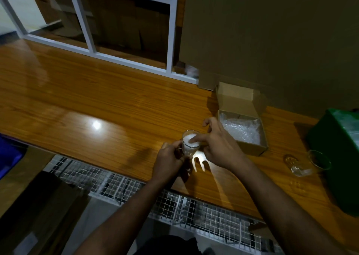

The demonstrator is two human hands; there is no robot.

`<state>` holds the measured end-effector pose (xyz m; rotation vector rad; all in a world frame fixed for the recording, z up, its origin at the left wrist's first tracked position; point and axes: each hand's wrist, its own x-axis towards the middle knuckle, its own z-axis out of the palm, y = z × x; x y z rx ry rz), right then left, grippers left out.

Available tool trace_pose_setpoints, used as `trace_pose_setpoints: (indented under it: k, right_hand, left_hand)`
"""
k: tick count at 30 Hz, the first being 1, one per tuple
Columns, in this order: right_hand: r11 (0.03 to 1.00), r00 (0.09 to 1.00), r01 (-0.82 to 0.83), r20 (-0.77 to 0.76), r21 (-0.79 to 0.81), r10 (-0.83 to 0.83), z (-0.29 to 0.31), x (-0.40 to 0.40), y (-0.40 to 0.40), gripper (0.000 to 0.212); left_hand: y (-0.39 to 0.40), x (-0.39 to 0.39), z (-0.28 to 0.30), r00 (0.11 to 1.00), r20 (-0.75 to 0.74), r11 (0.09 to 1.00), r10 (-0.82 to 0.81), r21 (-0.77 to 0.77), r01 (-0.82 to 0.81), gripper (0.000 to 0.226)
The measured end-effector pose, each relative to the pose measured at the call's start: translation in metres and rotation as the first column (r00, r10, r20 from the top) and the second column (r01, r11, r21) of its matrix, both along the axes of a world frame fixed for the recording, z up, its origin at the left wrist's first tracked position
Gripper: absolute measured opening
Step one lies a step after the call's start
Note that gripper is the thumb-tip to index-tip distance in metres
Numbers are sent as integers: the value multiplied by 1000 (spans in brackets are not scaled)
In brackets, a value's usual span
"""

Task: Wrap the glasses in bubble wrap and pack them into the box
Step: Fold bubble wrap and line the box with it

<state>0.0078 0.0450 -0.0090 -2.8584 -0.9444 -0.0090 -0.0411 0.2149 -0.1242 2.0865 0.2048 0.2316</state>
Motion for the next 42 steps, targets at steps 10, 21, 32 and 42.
trace_pose_setpoints:
  k: [10, 21, 32, 42]
  right_hand:
    - [983, 992, 56, -105, -172, -75, 6, -3, 19, 55]
    - [923, 968, 81, -191, -376, -163, 8, -1, 41, 71]
    - [963, 982, -23, -186, -270, -28, 39, -5, 5, 59]
    - [949, 988, -16, -152, -315, -34, 37, 0, 14, 41]
  left_hand:
    - [1, -1, 1, 999, 45, 1000, -26, -1, 26, 44]
    - [2, 1, -2, 999, 16, 999, -35, -25, 36, 45]
    - [-3, 7, -6, 999, -7, 999, -31, -22, 31, 49]
    - [-1, 10, -13, 999, 26, 995, -45, 93, 42, 53]
